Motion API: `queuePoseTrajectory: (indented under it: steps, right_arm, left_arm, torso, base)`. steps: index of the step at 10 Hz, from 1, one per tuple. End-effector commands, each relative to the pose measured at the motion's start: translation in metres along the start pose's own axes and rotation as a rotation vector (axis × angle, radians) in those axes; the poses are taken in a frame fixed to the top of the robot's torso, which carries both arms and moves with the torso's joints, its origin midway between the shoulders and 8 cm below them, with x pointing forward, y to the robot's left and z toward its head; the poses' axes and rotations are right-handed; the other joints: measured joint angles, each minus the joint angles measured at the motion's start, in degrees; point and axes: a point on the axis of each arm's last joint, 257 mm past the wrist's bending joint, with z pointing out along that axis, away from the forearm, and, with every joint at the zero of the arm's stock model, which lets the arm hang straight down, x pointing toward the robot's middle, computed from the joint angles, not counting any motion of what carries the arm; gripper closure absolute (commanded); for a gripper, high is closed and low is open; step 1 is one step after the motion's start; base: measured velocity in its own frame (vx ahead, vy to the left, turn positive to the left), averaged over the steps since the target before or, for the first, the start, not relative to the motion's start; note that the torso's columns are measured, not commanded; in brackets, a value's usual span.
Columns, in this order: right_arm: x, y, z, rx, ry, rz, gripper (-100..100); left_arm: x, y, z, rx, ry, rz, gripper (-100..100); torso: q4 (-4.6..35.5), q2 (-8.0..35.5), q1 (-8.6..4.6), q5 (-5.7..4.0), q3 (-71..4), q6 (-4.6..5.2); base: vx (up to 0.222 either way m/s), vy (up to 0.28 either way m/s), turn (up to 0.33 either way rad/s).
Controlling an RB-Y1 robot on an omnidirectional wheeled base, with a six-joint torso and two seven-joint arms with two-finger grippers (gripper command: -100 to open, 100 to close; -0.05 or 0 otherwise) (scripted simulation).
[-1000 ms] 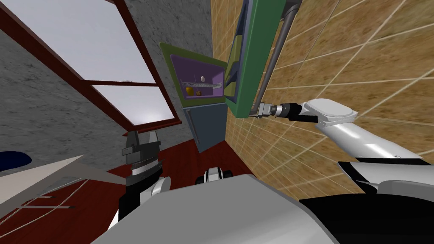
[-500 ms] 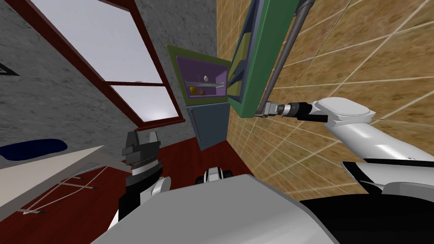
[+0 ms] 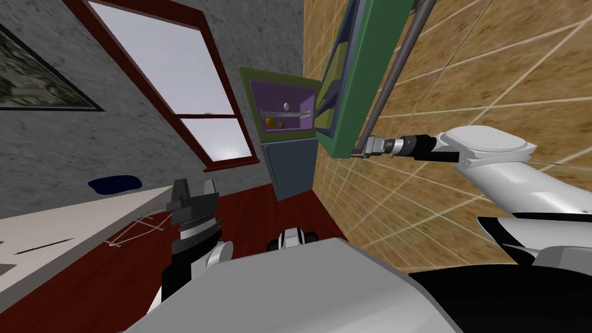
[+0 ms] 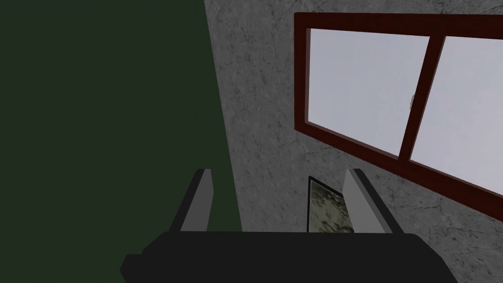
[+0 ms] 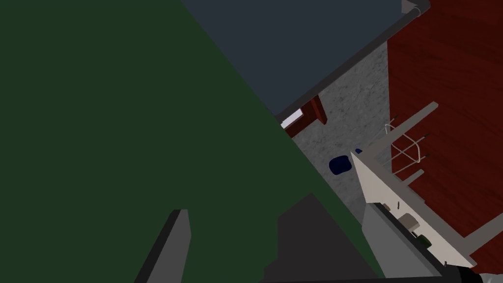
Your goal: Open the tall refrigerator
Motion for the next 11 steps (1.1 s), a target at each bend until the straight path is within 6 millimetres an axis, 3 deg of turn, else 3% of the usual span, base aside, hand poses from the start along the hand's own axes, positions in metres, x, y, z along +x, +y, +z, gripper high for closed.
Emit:
queuePoseTrajectory:
  steps: [1,5,6,7,11]
  right_arm:
    - [-0.012,-0.032,-0.007,0.055,0.017,-0.009,-100]
    - [-0.012,-0.032,-0.007,0.055,0.017,-0.009,-100]
    - [0.002,-0.012,-0.004,0.008,0.030,0.017,-100]
    - [0.005,-0.007,-0.003,0.000,0.034,0.024,0]
    - [0.014,0.004,-0.002,-0.019,0.043,0.042,0]
  left_arm:
    - [0.000,0.000,0.000,0.000,0.000,0.000,0]
    - [0.000,0.000,0.000,0.000,0.000,0.000,0]
    - [0.000,0.000,0.000,0.000,0.000,0.000,0]
    - [0.000,0.000,0.000,0.000,0.000,0.000,0]
    - [0.000,0.000,0.000,0.000,0.000,0.000,0]
  torso:
    - [0.12,0.09,0.22,0.17,0.04,-0.03]
    - [0.25,0.21,0.43,0.35,0.09,-0.06]
    - [0.27,0.18,0.42,0.40,0.04,-0.15]
    - [0.06,0.21,0.25,0.09,0.17,0.04]
    - [-0.24,0.28,-0.65,-0.65,0.40,0.38]
  base:
    - [-0.075,-0.029,0.073]
    - [-0.004,0.000,0.003]
    - [-0.007,-0.005,-0.023]
    - [-0.008,-0.004,-0.022]
    - [-0.001,0.000,-0.003]
